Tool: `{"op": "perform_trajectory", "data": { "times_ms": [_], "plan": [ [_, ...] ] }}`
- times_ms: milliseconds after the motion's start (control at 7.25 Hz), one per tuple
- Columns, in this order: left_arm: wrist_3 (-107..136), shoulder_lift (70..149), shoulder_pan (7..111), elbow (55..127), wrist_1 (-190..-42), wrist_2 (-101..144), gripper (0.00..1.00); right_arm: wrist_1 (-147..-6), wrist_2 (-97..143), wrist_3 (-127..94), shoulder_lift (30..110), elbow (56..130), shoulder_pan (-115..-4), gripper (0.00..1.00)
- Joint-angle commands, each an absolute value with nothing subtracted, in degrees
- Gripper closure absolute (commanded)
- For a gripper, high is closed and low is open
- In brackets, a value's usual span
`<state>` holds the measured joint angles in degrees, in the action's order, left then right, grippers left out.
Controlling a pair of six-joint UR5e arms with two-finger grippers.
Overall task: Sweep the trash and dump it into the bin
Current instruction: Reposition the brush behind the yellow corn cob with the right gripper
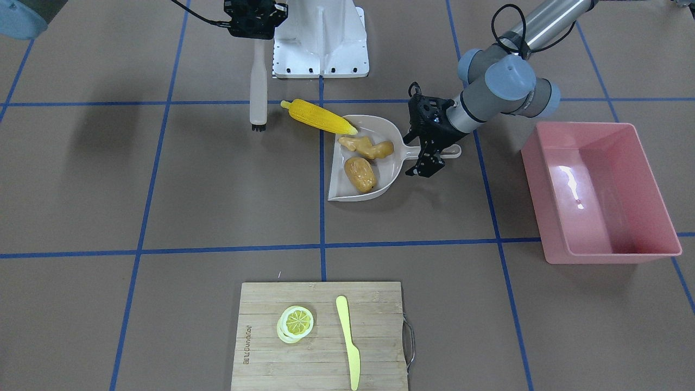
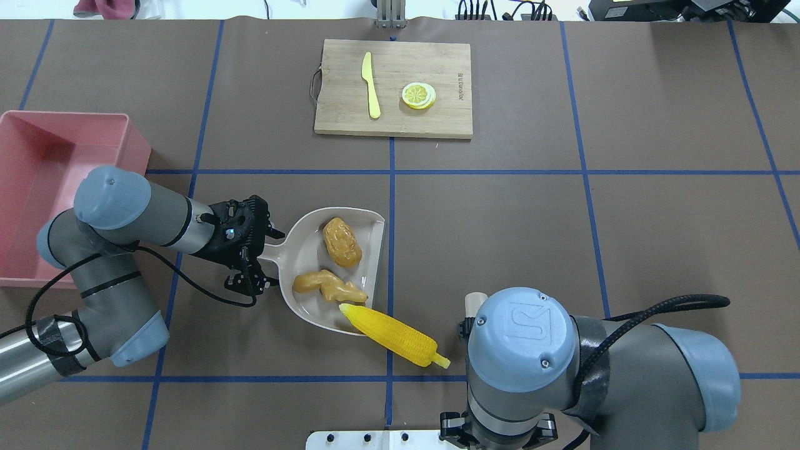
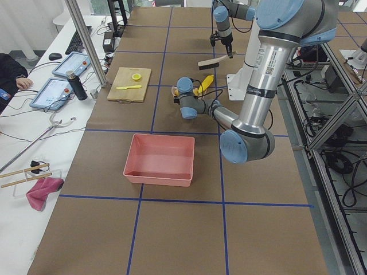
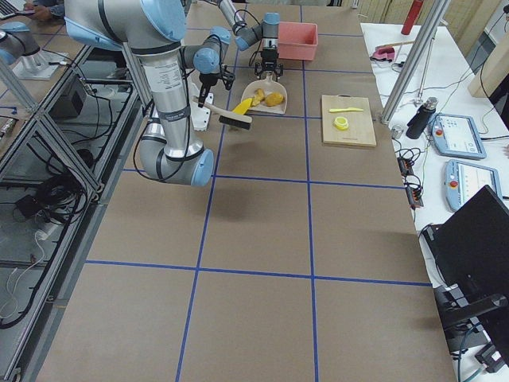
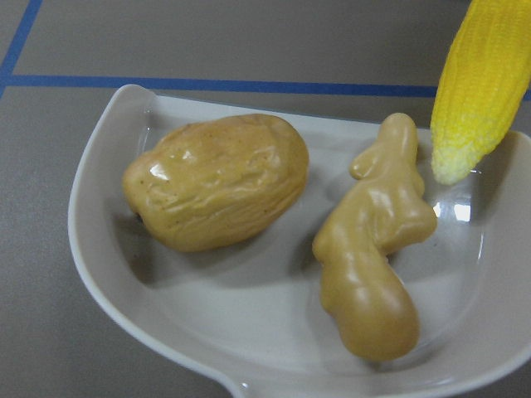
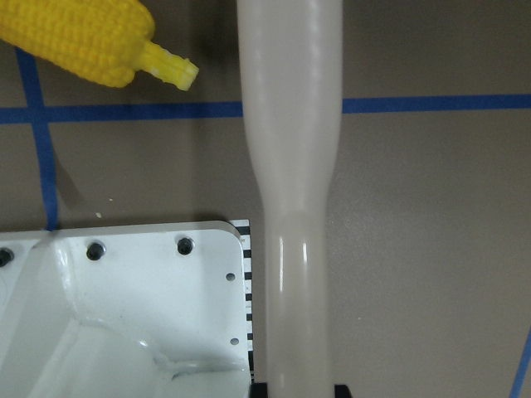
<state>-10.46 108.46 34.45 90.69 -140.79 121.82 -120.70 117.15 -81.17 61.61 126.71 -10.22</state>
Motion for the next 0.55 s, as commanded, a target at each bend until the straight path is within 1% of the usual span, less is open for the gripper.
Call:
{"op": "perform_trajectory", "data": {
  "times_ms": [0, 414],
  "plan": [
    [-10.5, 108.5, 34.4, 90.6, -140.8, 121.8, 0.07, -120.5, 116.7, -80.8, 61.3, 126.7, -7.8, 1.00],
    [-10.5, 108.4, 34.1, 90.5, -140.9, 121.8, 0.07, -120.4, 117.4, -73.5, 60.2, 125.3, -7.7, 1.00]
  ]
}}
